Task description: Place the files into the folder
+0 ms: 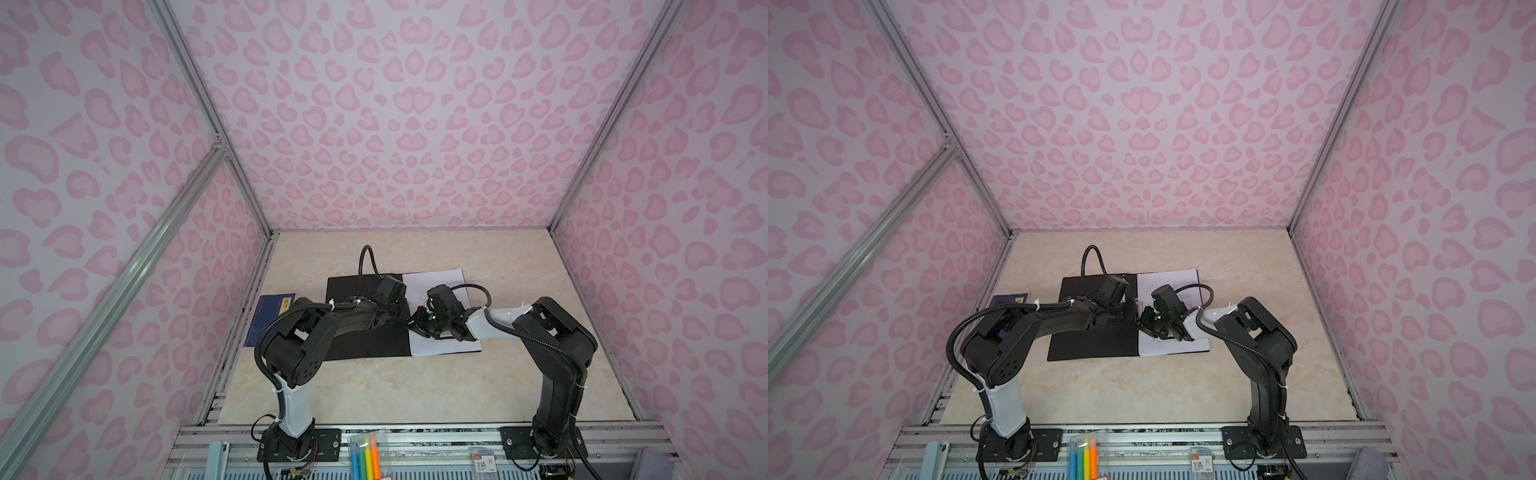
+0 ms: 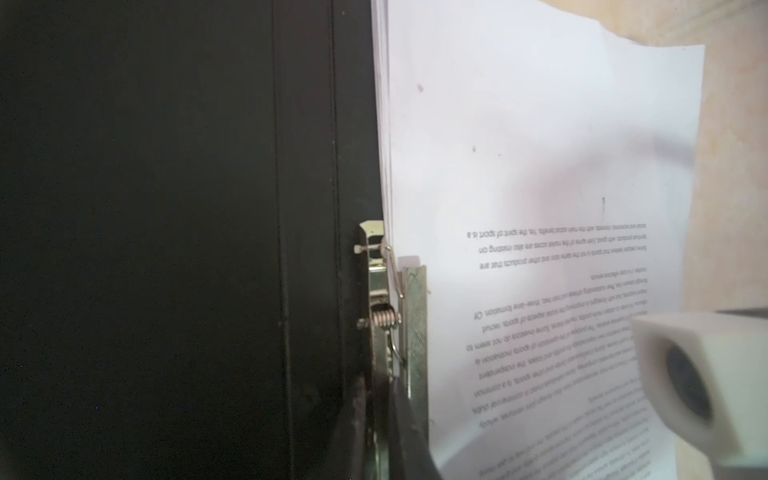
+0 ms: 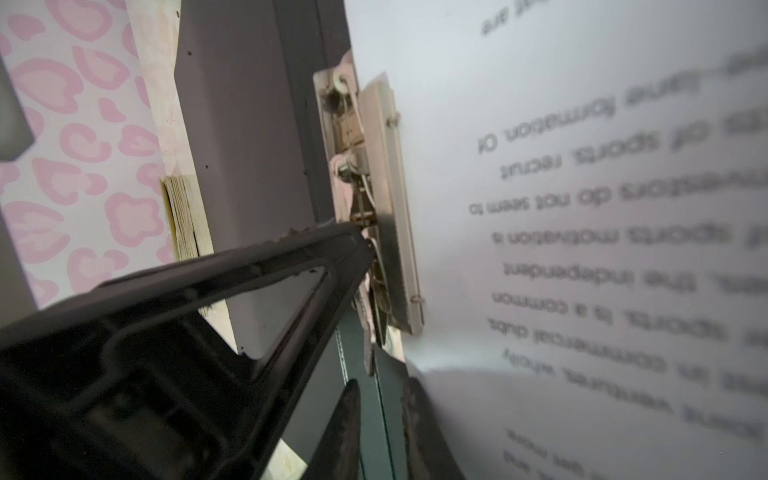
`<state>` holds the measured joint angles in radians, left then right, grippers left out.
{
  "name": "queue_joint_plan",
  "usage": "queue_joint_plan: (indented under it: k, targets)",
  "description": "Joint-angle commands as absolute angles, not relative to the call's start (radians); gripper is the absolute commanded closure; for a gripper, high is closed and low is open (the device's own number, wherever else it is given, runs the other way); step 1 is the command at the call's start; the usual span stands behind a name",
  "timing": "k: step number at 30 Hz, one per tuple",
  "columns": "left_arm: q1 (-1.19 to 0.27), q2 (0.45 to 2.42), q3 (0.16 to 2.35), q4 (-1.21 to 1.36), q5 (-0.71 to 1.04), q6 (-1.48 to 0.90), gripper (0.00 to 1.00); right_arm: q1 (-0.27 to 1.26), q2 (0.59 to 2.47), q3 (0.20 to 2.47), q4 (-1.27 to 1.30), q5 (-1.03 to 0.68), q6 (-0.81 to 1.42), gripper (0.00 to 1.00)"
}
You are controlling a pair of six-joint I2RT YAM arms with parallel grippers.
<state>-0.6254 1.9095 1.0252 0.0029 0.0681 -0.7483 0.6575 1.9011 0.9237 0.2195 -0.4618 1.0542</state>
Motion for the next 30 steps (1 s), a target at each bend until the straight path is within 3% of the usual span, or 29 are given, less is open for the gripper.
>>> queue_joint_plan:
  k: [1,17,30]
  targets:
    - [-0.627,1.951,1.008,-0.264,0.064,-0.732,0.97,0.647,1.91,0.913,0.164,-0.457,1.049,0.82]
    - [-0.627,1.963,1.006,-0.264,0.071,-0.735,0.96,0.629,1.896,0.943,0.215,-0.513,1.009,0.82]
    - [-0.627,1.959,1.005,-0.264,0.076,-0.736,0.97,0.623,1.943,0.987,0.199,-0.526,1.01,0.89]
